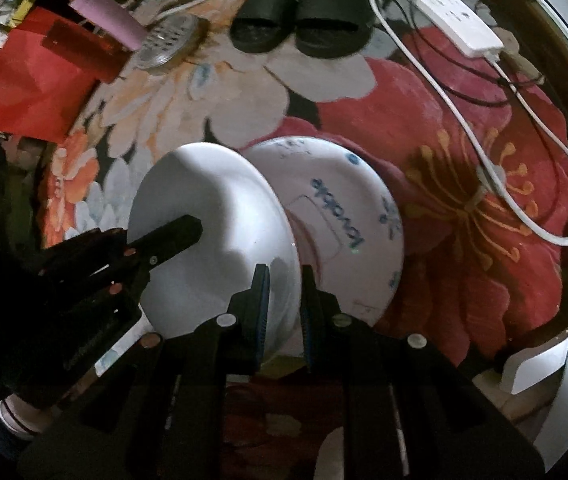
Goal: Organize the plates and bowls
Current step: 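Lower the bowl onto the stacked bowls and open the right tool, then withdraw the right tool from the stack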
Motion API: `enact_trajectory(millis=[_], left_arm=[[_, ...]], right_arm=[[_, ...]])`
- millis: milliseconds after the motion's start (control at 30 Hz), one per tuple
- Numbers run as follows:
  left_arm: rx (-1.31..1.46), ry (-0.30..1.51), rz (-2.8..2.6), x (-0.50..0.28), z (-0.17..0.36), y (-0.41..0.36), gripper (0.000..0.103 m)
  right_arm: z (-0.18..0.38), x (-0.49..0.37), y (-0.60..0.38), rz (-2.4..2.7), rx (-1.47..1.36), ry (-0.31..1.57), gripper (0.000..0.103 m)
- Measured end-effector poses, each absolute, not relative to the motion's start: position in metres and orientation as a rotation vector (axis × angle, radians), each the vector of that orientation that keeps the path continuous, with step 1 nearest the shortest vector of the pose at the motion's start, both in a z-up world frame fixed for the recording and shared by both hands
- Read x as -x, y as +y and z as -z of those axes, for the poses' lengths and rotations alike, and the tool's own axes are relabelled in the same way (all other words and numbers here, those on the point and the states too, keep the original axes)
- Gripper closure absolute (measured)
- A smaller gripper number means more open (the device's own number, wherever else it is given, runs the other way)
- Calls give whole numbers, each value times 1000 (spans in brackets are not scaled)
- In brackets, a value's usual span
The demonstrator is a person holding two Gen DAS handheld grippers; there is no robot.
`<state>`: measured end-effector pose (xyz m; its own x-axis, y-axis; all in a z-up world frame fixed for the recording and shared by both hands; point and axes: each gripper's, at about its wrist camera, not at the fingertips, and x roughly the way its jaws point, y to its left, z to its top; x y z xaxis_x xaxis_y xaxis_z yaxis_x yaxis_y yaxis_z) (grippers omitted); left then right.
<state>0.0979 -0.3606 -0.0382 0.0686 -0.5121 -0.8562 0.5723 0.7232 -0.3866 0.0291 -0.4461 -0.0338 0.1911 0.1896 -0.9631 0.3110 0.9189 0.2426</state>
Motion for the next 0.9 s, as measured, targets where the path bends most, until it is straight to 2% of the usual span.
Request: enact_trajectory(millis=[200, 267, 367, 500, 767, 833, 867, 900], left_arm=[[-120, 1303, 807, -91, 57, -366, 90], [-126, 1307, 796, -90, 60, -364, 83], [-122, 1314, 801, -90, 58, -362, 72], [-81, 1341, 812, -91, 57, -358, 49], [-33, 1350, 819, -89, 53, -347, 26], [-22, 1330, 827, -88, 49, -345, 6], [-26, 1298, 825, -87, 45, -345, 1], [-27, 1276, 833, -87, 42, -344, 1]], right_arm=[[53, -25, -445, 80, -414, 1444, 87], [53, -26, -440, 79, -368, 1446, 86], [52, -27, -438, 70, -354, 1438, 85], [48, -29, -436, 59, -362, 1423, 86], [35, -28, -435, 80, -339, 1386, 85], [34, -27, -438, 106, -335, 1378, 85], [34, -27, -440, 113, -342, 1375, 85], [33, -26, -443, 119, -353, 1373, 84]])
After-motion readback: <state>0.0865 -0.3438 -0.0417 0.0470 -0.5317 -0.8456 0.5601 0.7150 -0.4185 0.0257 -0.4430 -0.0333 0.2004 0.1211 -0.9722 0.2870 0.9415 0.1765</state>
